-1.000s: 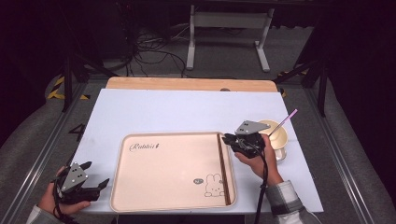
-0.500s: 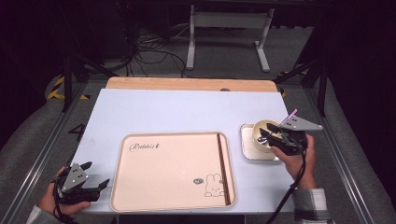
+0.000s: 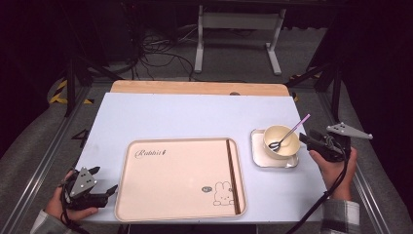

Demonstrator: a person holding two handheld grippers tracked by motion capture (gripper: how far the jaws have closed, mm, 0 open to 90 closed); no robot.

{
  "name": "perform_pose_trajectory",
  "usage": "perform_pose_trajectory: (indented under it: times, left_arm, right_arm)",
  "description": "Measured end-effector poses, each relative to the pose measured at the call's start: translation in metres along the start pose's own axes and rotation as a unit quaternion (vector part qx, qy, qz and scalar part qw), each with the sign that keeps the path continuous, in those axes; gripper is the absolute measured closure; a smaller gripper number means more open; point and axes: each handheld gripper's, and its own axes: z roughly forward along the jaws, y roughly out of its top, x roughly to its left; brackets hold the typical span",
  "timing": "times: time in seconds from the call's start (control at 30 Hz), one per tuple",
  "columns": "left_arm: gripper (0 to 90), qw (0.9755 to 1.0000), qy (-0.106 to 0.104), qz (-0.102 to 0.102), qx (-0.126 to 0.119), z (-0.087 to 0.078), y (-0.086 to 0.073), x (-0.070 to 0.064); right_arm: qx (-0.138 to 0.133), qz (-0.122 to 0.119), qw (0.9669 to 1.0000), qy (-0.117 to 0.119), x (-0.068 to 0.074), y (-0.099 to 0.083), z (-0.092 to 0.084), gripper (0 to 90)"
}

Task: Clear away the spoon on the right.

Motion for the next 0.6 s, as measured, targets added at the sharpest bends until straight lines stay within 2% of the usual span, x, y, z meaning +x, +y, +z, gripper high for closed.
perform_pose_trajectory:
  times: [0.1, 0.23, 0.4, 0.5, 0.6]
  left_arm:
    - [15.5, 1.0000, 0.001, 0.001, -0.001, -0.001, 0.001, -0.001]
    - [15.5, 1.0000, 0.002, 0.001, 0.001, -0.001, 0.001, -0.002]
    - [15.5, 0.9999, 0.006, 0.006, 0.006, 0.001, 0.001, -0.001]
    - [15.5, 1.0000, 0.004, 0.005, 0.006, 0.001, 0.000, -0.002]
    - [15.5, 0.9999, 0.007, 0.003, 0.007, 0.001, -0.001, -0.002]
  right_arm:
    - [-0.002, 0.028, 0.9995, 0.013, -0.008, -0.006, 0.006, 50.9]
    - [-0.007, 0.049, 0.9984, 0.027, -0.013, -0.008, 0.017, 46.7]
    - [-0.002, 0.070, 0.9970, 0.032, -0.017, -0.008, 0.034, 40.9]
    - [-0.003, 0.099, 0.9940, 0.047, -0.024, -0.010, 0.045, 38.0]
    - [-0.004, 0.118, 0.9919, 0.045, -0.029, -0.011, 0.055, 37.7]
